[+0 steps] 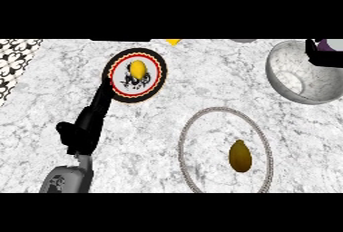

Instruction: Pick the can from the placemat and place it in the bowl

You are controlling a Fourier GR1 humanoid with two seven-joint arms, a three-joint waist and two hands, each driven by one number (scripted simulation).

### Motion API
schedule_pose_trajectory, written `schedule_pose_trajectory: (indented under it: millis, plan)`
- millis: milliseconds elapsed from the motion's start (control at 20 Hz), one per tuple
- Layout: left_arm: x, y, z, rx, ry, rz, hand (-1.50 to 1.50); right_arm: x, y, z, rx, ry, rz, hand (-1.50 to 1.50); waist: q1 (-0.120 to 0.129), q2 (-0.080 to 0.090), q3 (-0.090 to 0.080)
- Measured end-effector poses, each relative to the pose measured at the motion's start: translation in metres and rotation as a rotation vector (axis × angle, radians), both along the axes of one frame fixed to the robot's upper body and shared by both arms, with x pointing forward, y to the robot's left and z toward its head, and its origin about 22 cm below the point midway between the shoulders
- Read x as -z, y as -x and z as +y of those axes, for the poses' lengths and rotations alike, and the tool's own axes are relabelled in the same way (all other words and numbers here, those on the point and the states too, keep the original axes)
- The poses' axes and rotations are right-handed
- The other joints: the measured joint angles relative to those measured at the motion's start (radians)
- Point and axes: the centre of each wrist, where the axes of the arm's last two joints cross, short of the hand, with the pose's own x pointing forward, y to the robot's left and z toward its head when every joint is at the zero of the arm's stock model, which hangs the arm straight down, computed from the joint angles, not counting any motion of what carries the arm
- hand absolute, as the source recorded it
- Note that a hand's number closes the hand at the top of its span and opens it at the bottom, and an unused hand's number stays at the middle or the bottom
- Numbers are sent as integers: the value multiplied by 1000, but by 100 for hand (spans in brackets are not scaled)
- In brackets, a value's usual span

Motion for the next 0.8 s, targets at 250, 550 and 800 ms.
schedule_pose_trajectory:
  millis: [250, 550, 800]
  plan:
    - [-3, -2, -10, 10, 3, 1, 0, 30, -16, -23, 42, 23, 21, 150, 6, 3, 0]
    - [-3, -5, -4, 15, -3, -11, 0, 58, -19, -43, 45, -23, 164, -150, 15, 8, 1]
    - [-8, -8, -6, 19, -2, -10, 0, 76, -15, -54, -44, -101, 266, -150, 23, 13, 3]
